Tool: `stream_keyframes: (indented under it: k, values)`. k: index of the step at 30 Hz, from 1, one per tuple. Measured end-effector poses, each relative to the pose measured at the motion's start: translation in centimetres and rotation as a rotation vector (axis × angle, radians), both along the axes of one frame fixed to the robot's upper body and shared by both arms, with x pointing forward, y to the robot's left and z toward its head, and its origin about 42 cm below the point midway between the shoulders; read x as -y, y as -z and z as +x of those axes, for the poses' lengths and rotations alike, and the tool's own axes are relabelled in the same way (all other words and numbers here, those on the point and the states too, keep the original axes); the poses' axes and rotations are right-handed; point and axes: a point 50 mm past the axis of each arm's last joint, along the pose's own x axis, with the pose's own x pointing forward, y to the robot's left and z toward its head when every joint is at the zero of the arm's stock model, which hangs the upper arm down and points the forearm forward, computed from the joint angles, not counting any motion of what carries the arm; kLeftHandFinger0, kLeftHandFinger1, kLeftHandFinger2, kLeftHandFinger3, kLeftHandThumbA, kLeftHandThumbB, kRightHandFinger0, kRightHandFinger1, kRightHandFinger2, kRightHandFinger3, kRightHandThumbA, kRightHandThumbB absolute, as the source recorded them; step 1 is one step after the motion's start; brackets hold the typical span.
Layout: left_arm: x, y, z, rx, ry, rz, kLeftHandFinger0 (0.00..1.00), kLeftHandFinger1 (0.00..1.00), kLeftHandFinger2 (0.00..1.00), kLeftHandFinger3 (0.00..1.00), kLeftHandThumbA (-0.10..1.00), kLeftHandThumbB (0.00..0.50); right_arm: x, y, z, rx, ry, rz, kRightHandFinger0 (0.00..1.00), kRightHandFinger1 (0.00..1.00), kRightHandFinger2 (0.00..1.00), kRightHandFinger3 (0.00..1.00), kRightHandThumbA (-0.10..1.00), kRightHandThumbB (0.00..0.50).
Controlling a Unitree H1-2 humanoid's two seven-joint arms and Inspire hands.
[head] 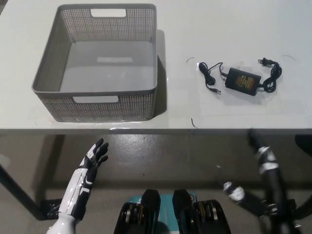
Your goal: Use the right hand to pick up a black power cord and place it into a container on the left hand side
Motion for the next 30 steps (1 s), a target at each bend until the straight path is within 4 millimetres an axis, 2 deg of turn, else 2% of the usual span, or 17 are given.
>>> stream_keyframes:
  k: [1,2,3,4,6,9,11,12,13,14,15,16,19,21,24,28,30]
  values:
    - [0.0,-0.1,0.0,0.004,0.003,0.001,1.0,1.0,1.0,1.0,1.0,0.368,0.8,-0.8,0.2,0.028,0.011,-0.024,1.0,1.0,1.0,1.0,1.0,0.344]
    - [0.1,-0.2,0.0,0.006,0.007,0.002,1.0,1.0,1.0,1.0,1.0,0.368,1.6,-1.6,0.4,0.053,0.026,-0.05,1.0,1.0,1.0,1.0,1.0,0.317]
    - [0.1,-0.2,0.0,0.007,0.01,0.003,1.0,1.0,1.0,1.0,1.0,0.367,2.2,-2.2,0.5,0.071,0.037,-0.071,1.0,1.0,1.0,1.0,1.0,0.35]
    - [0.2,-0.3,-0.1,0.009,0.013,0.004,1.0,1.0,1.0,1.0,1.0,0.369,2.9,-3.2,0.8,0.095,0.055,-0.102,1.0,1.0,1.0,1.0,1.0,0.363]
    - [0.2,-0.3,-0.1,0.01,0.016,0.006,1.0,1.0,1.0,1.0,1.0,0.367,3.7,-4.7,1.3,0.129,0.075,-0.149,1.0,1.0,1.0,1.0,1.0,0.354]
    - [0.2,-0.3,-0.1,0.011,0.019,0.008,1.0,1.0,1.0,1.0,0.99,0.359,4.6,-7.0,2.8,0.169,0.105,-0.227,1.0,1.0,1.0,1.0,0.97,0.397]
    - [0.2,-0.3,-0.1,0.011,0.021,0.01,1.0,1.0,1.0,1.0,1.0,0.362,5.4,-8.5,4.1,0.183,0.124,-0.281,1.0,1.0,1.0,1.0,0.9,0.399]
    - [0.1,-0.3,-0.1,0.01,0.022,0.013,1.0,1.0,1.0,1.0,1.0,0.363,6.0,-9.6,5.0,0.193,0.14,-0.316,1.0,1.0,1.0,1.0,0.9,0.422]
    - [0.1,-0.3,-0.2,0.01,0.023,0.015,1.0,1.0,1.0,1.0,1.0,0.364,6.4,-10.4,5.7,0.2,0.148,-0.338,1.0,1.0,1.0,1.0,0.9,0.379]
    - [0.0,-0.3,-0.2,0.01,0.024,0.017,1.0,1.0,1.0,1.0,1.0,0.364,6.9,-11.1,6.5,0.197,0.166,-0.366,1.0,1.0,1.0,1.0,0.94,0.469]
    - [0.0,-0.3,-0.3,0.01,0.025,0.017,1.0,1.0,1.0,1.0,1.0,0.364,7.0,-11.3,6.8,0.196,0.169,-0.374,1.0,1.0,1.0,1.0,0.94,0.478]
    - [0.0,-0.3,-0.4,0.01,0.026,0.02,1.0,1.0,1.0,1.0,1.0,0.367,7.9,-12.5,8.3,0.187,0.195,-0.427,1.0,1.0,1.0,1.0,0.94,0.49]
    - [-0.1,-0.3,-0.5,0.009,0.03,0.025,1.0,1.0,1.0,1.0,1.0,0.376,9.0,-15.1,10.9,0.177,0.236,-0.507,1.0,1.0,1.0,1.0,0.87,0.5]
    - [-0.1,-0.3,-0.6,0.007,0.03,0.025,1.0,1.0,1.0,1.0,1.0,0.375,9.0,-16.9,12.7,0.172,0.251,-0.546,1.0,1.0,1.0,1.0,0.9,0.5]
    - [-0.2,0.1,-1.2,-0.006,0.027,0.026,1.0,1.0,1.0,1.0,1.0,0.375,8.1,-18.5,14.8,0.149,0.251,-0.604,1.0,1.0,1.0,1.0,0.84,0.49]
    - [-0.4,0.8,-2.2,-0.034,0.021,0.034,1.0,1.0,1.0,1.0,1.0,0.377,7.0,-18.4,18.1,0.039,0.238,-0.68,1.0,1.0,1.0,1.0,0.87,0.482]
    - [-0.4,0.9,-2.4,-0.039,0.02,0.035,1.0,1.0,1.0,1.0,1.0,0.379,6.6,-18.2,19.6,-0.018,0.228,-0.718,1.0,1.0,1.0,1.0,0.87,0.5]
